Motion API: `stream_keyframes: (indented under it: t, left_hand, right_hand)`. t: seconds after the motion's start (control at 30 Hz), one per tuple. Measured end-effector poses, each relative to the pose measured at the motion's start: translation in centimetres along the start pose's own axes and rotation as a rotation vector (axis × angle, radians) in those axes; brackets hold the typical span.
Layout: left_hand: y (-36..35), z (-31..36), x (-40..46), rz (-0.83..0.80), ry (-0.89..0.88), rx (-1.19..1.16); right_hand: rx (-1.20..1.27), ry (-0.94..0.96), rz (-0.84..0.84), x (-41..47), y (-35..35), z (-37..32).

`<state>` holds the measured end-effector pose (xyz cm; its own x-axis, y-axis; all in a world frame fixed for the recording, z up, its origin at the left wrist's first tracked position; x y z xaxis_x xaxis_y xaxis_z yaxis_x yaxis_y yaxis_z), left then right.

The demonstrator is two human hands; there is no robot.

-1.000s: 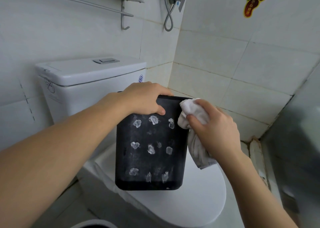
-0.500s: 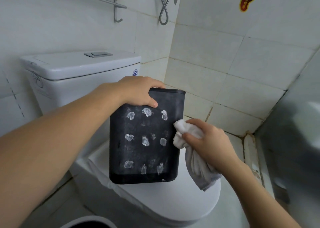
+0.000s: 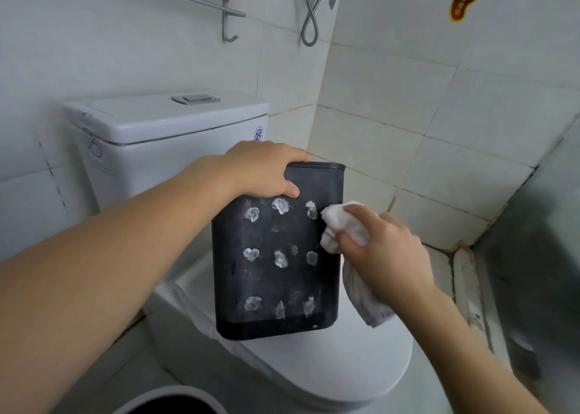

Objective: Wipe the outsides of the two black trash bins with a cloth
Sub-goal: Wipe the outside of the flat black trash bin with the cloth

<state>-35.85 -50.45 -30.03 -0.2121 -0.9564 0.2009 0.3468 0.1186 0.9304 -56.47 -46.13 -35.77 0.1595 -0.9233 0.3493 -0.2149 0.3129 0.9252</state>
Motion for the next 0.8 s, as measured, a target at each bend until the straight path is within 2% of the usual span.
stream_keyframes:
  t: [0.1, 0.37, 0.7, 0.8]
  left_hand:
    - [0.1, 0.2, -0.3, 0.013, 0.000, 0.012]
    - [0.3, 0.7, -0.8, 0.053, -0.010, 0.085]
    - [0.4, 0.9, -1.2, 0.034, -0.018, 0.066]
    - [0.3, 1.1, -1.5, 0.035, -0.021, 0.064]
  right_hand:
    - [-0.001, 0.016, -0.011, 0.3, 0.7, -0.2]
    - [-0.082, 0.046, 0.168, 3.1, 2.8, -3.0]
    - [-0.080, -0.003, 0.065, 0.2, 0.8, -1.0]
    - [-0.012, -0.010, 0.053, 0.3, 1.4, -1.0]
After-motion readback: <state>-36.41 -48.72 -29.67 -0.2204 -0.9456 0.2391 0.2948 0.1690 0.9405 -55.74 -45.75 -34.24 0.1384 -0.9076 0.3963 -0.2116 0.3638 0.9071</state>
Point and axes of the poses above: each hand's wrist, its own x-axis towards the middle knuckle, its own y-axis out of the back of the hand, z = x × y, the point moved 5 cm from there along x, towards the middle knuckle, and after that the axes turned 7 degrees about -x, right-handed, at the moved point
